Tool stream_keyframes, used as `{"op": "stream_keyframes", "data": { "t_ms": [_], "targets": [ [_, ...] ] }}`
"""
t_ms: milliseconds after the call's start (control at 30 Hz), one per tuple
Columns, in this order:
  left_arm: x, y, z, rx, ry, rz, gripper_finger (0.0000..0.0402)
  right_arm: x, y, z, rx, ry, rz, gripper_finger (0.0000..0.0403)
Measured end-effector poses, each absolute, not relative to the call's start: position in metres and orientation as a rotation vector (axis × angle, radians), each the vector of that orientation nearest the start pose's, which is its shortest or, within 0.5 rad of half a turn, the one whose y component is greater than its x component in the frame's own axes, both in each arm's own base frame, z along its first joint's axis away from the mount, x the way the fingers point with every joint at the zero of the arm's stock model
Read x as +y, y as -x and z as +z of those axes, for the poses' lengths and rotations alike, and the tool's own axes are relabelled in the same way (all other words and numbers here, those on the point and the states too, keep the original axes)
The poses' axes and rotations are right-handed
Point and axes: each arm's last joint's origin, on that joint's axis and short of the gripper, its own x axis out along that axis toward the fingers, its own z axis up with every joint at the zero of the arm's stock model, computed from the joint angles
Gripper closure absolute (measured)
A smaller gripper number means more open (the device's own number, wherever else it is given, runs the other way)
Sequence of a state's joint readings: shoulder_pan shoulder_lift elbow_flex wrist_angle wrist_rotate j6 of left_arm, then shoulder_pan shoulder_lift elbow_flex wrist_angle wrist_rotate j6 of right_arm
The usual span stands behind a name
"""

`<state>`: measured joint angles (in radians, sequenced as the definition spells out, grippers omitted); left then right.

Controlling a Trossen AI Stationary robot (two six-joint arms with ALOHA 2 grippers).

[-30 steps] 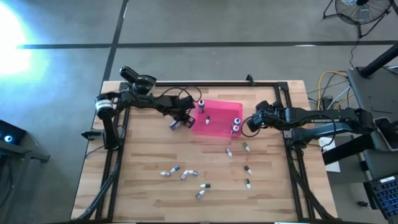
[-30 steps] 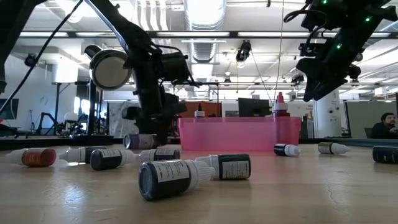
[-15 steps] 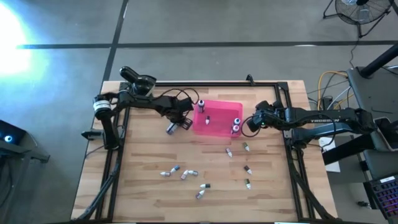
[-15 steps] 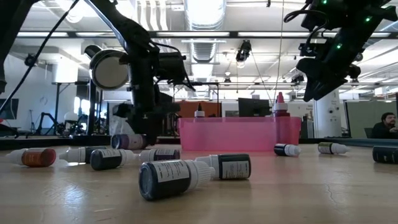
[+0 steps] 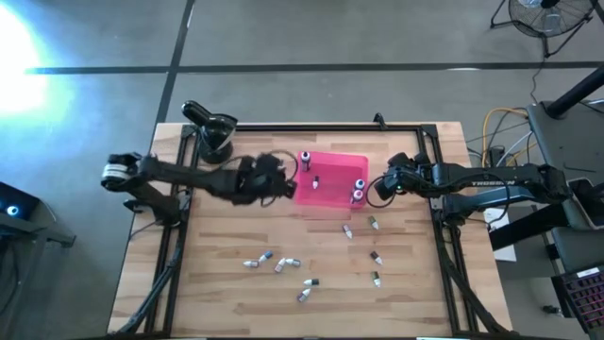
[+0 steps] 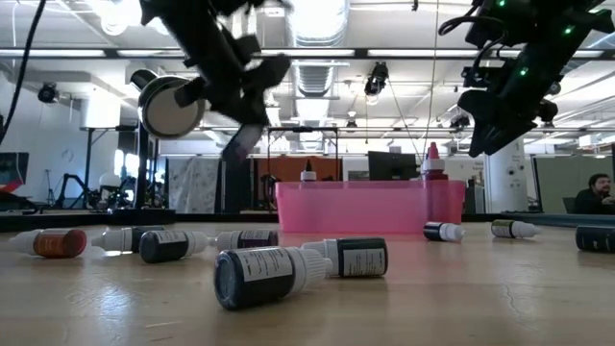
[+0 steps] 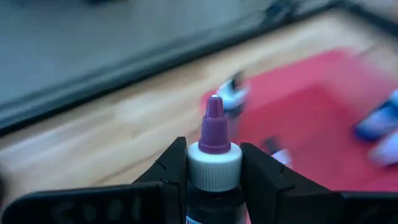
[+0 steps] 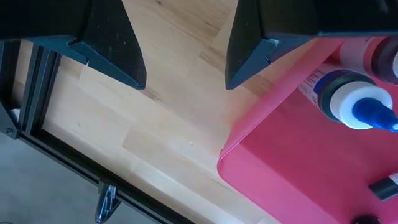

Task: Pick & Place food coloring
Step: Put the large purple food coloring bottle into the pink bin

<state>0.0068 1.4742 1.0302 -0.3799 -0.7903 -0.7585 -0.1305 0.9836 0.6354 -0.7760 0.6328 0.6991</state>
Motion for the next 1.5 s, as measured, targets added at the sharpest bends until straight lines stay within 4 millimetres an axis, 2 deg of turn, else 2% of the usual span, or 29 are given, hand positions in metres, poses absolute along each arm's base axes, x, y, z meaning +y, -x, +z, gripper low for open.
{"op": "stream_keyframes", "data": {
  "t_ms": [67,167,233,333,500,700,900,1100,1367,1500],
  "targets": [
    [0.007,-0.305,0.252,0.333,0.342,0.928,0.0325,-0.039,-0.160,0.214,0.812,-0.312,-1.023,0.0189],
    [-0.005,-0.313,0.257,0.139,0.361,0.824,0.0325,-0.039,-0.160,0.214,0.811,-0.308,-1.024,0.0189],
    [-0.006,-0.318,0.257,0.055,0.342,0.786,0.0324,-0.039,-0.160,0.214,0.811,-0.308,-1.024,0.0189],
    [-0.001,-0.325,0.247,0.020,0.289,0.786,0.0324,-0.038,-0.160,0.214,0.815,-0.314,-1.017,0.0189],
    [0.013,-0.339,0.227,0.073,0.292,0.742,0.0323,-0.038,-0.160,0.213,0.827,-0.328,-0.999,0.0189],
    [0.017,-0.358,0.200,0.125,0.271,0.746,0.0323,-0.038,-0.160,0.213,0.836,-0.335,-0.990,0.0189],
    [0.017,-0.367,0.175,0.172,0.271,0.758,0.0312,-0.037,-0.160,0.213,0.842,-0.342,-0.979,0.0189],
    [0.017,-0.364,0.169,0.186,0.278,0.768,0.0293,-0.037,-0.160,0.213,0.846,-0.343,-0.977,0.0189],
    [0.014,-0.356,0.159,0.218,0.308,0.773,0.0290,-0.037,-0.160,0.213,0.847,-0.343,-0.978,0.0189],
    [0.011,-0.356,0.162,0.214,0.321,0.761,0.0290,-0.037,-0.160,0.213,0.847,-0.343,-0.978,0.0189]
  ]
}}
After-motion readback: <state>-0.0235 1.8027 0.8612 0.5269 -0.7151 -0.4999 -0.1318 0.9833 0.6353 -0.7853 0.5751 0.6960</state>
